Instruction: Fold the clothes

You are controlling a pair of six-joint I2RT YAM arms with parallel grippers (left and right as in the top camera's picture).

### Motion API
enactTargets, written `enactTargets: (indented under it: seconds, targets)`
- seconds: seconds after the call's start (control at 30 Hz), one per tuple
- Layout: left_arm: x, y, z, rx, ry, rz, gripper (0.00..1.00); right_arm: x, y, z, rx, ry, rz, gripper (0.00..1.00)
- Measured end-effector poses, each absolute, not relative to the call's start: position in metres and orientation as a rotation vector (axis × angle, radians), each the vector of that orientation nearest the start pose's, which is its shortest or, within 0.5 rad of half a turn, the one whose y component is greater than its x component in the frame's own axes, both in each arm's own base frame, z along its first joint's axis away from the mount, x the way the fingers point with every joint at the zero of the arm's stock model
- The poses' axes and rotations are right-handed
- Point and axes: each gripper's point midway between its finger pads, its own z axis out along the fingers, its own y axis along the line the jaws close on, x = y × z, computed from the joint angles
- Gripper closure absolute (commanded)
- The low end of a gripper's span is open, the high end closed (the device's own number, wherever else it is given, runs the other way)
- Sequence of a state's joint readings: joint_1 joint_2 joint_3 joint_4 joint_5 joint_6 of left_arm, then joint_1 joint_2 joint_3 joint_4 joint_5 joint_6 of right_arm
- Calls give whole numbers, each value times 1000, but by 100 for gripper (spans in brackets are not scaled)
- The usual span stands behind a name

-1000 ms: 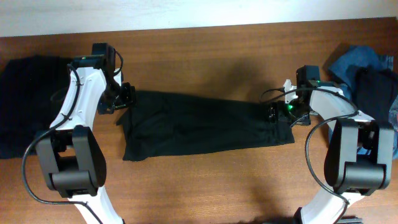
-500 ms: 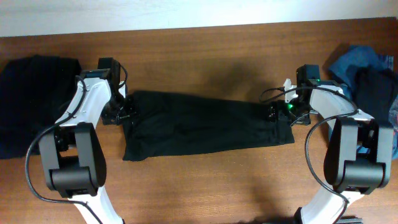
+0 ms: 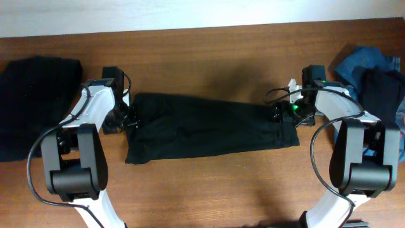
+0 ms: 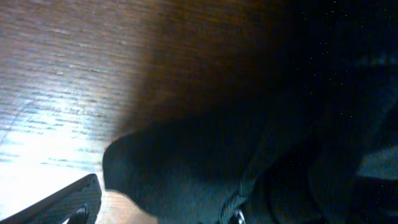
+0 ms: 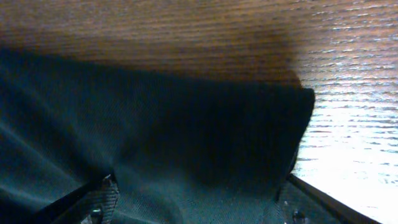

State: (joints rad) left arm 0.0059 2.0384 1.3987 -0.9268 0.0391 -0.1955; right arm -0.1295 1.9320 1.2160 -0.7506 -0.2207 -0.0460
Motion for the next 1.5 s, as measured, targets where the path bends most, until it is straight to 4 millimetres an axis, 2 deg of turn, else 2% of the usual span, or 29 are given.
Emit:
enactTargets:
  seconds: [0.23,0.5,0.7,0.8,0.93,1.03,1.1,1.3,1.43,1.5]
  targets:
    - [373,-8,3,-319,3110,-108,1,367,5,7,87,2975,449,25]
    - [377,-9,2,-315,3089,-122,1,366,25,8,37,2976,521,28]
    - [380,-11,4,-313,3083,-140,1,365,33,6,11,2980,550,54]
    - [386,-16,9,-307,3068,-182,1,363,35,4,17,2985,570,63]
    - [394,-20,19,-301,3049,-213,1,362,36,1,16,2990,584,87]
    - [402,-21,31,-298,3033,-227,1,361,37,0,22,2993,590,93]
    - [408,-22,40,-295,3020,-234,1,361,37,0,23,2994,586,96]
    - [418,-22,59,-285,2976,-242,1,355,28,1,72,3041,588,96]
    - [419,-22,65,-282,2962,-242,1,355,4,7,176,3084,571,96]
    - [419,-22,66,-283,2962,-242,1,361,-12,17,227,3080,550,96]
